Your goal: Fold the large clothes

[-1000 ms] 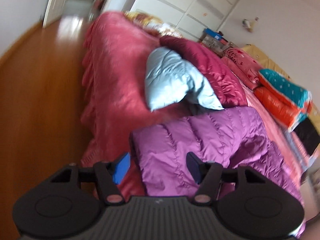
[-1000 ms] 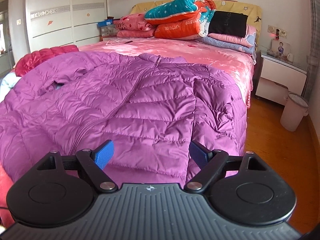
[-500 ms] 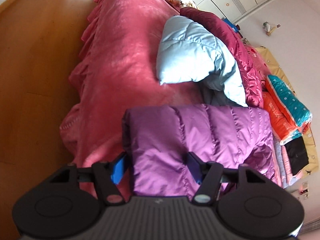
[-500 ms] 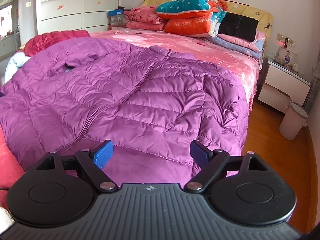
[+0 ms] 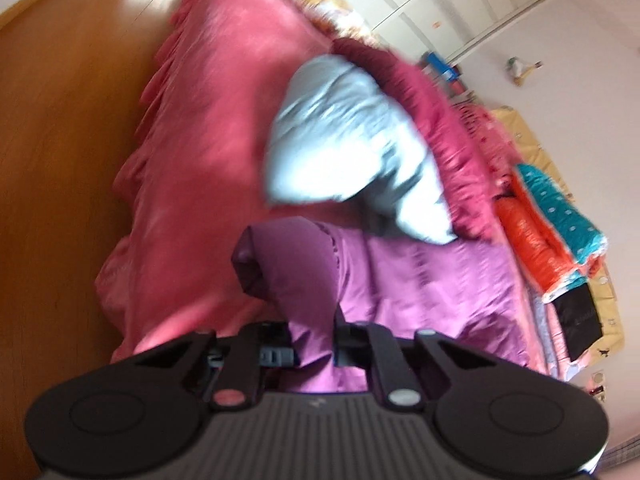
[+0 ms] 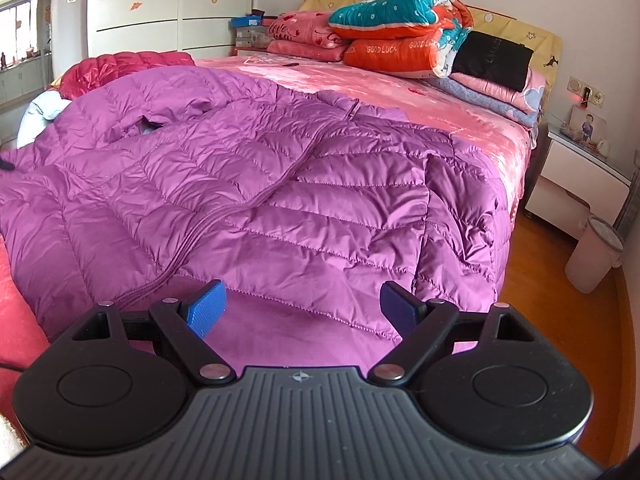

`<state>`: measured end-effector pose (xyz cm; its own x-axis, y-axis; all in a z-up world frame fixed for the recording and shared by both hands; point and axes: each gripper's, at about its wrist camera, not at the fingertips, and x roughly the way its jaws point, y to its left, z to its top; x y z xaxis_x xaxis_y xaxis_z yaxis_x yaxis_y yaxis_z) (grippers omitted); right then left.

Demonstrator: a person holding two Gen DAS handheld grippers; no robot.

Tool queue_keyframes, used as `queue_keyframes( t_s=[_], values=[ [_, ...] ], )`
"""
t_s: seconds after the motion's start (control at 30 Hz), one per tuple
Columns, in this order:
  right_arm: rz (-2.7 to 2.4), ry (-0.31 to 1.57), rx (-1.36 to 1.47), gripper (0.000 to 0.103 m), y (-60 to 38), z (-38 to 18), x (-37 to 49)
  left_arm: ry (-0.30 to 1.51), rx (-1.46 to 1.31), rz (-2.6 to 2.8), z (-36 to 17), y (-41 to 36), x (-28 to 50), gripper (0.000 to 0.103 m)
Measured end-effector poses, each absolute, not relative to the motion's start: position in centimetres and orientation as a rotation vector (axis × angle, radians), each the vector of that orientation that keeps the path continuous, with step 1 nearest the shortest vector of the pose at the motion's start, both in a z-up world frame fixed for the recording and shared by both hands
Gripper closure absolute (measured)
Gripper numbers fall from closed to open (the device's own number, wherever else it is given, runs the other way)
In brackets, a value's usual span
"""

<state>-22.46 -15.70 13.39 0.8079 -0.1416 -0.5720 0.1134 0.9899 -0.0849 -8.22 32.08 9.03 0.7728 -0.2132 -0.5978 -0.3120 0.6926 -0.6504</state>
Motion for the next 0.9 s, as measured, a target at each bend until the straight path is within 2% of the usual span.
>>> queue_keyframes(
  t_s=[0.2, 0.47, 0.6, 0.77, 0.9],
  values=[
    [-0.073, 0.568, -0.098, 0.000, -13.4, 14.6, -22.3, 0.553, -0.772, -0.009, 17.0, 33.2, -6.6, 0.095],
    [0.055, 0.547, 0.043, 0.000, -8.3, 16.2, -17.2, 0.366, -0.665, -0.082, 26.8, 34.3, -3.1, 0.095],
    [0.202, 0.539, 0.063, 0.000, -4.1, 15.9, -14.9, 0.367, -0.590, -0.087, 27.7, 34.0, -1.9, 0.094],
    [0.407, 0.553, -0.110, 0.001, 2.5, 14.6, -15.3, 0.382, -0.590, -0.066, 26.9, 35.1, -0.8, 0.095],
    [0.436, 0.539, -0.196, 0.007, 5.1, 13.7, -14.2, 0.392, -0.583, -0.061, 26.6, 35.6, -0.3, 0.094]
  ],
)
